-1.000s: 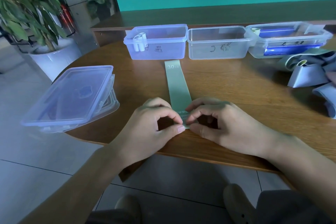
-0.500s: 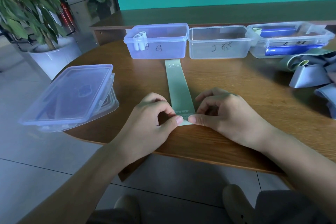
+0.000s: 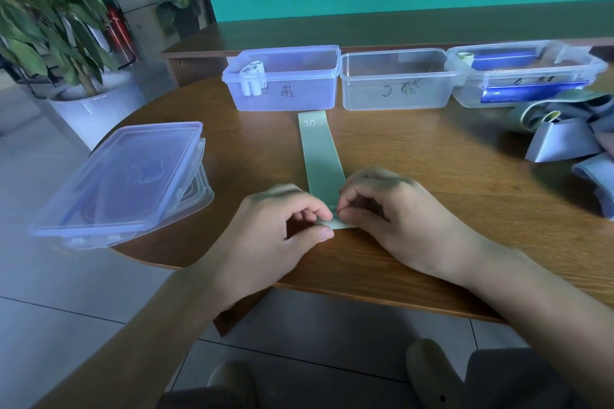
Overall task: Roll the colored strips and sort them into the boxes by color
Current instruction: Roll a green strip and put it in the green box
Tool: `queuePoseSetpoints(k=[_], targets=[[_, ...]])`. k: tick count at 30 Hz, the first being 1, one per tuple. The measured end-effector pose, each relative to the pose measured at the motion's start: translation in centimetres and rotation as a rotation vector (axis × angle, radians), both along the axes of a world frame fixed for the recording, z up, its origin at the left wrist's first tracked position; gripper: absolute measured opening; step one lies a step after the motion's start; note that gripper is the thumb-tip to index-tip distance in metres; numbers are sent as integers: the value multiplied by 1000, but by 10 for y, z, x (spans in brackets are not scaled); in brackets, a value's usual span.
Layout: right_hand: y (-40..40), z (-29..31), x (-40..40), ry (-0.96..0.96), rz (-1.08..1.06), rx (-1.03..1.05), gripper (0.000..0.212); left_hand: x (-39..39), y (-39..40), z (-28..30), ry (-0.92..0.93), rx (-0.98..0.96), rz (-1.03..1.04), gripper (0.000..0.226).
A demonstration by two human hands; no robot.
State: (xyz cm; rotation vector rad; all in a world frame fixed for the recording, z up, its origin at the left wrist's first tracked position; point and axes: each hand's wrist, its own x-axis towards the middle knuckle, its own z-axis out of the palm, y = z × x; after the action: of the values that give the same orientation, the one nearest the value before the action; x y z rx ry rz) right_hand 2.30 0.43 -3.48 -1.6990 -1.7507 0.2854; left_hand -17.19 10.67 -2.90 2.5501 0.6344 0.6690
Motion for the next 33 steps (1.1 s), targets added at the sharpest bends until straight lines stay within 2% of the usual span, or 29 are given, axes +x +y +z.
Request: queuePoseSetpoints(k=[10,13,19,22,33], targets=[[-4,-2,6,-121,21,12,19,6,5,-5,-23,85,32,12],[-1,-3,5,-87,11,41,17,8,10,-6,-27,111,41,14],[4,0,6,-16,7,52,6,11,11,-2,-48,43,82,10],[6,-1,6,-39,-14,54,8,9,10,-2,-77,28,97,8],[9,-8,4,-63,-60,145,13,11,9,-2,-8,58,100,13]])
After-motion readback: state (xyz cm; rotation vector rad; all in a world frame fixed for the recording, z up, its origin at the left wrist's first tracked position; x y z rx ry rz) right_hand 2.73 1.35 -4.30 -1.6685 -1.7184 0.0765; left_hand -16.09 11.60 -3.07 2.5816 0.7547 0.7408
